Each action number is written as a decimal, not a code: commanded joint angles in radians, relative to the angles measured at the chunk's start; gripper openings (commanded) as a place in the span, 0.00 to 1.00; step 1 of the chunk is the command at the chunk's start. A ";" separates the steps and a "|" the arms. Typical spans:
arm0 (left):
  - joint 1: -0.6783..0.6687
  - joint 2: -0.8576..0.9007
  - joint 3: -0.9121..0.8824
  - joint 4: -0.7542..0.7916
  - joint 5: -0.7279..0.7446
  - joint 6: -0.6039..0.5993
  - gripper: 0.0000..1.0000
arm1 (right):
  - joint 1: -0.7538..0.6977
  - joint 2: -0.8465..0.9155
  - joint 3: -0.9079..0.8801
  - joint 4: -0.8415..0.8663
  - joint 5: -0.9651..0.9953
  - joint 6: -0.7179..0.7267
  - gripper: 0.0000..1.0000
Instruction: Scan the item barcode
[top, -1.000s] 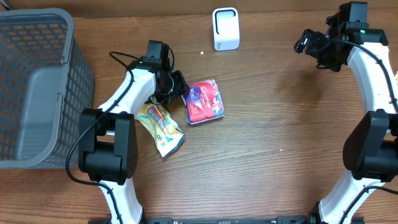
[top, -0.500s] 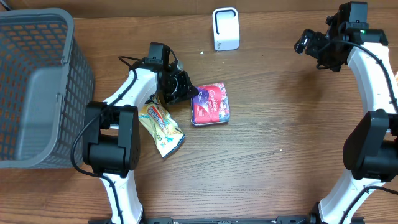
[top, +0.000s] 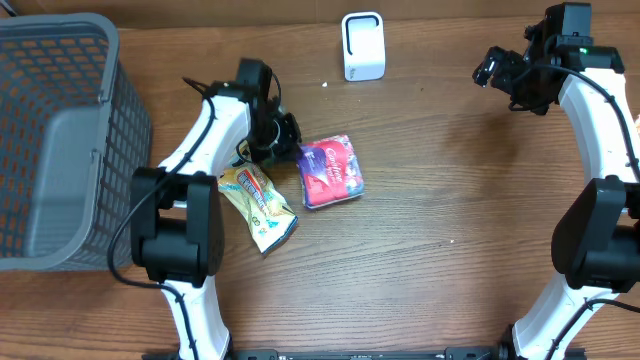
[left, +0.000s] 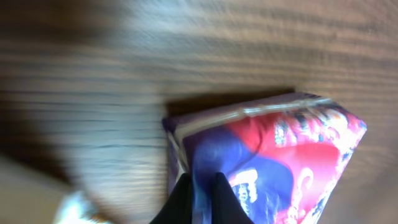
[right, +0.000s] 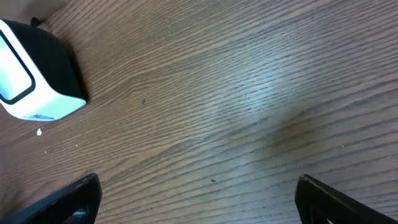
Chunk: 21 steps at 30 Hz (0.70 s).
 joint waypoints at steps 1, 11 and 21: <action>-0.034 -0.124 0.080 -0.042 -0.237 0.038 0.04 | 0.002 -0.002 -0.007 0.005 0.007 -0.001 1.00; -0.077 -0.163 0.078 -0.142 -0.396 -0.084 0.66 | 0.002 -0.002 -0.007 0.005 0.008 -0.001 1.00; -0.040 -0.163 0.053 -0.164 -0.373 -0.119 1.00 | 0.003 -0.002 -0.007 0.000 -0.209 0.000 1.00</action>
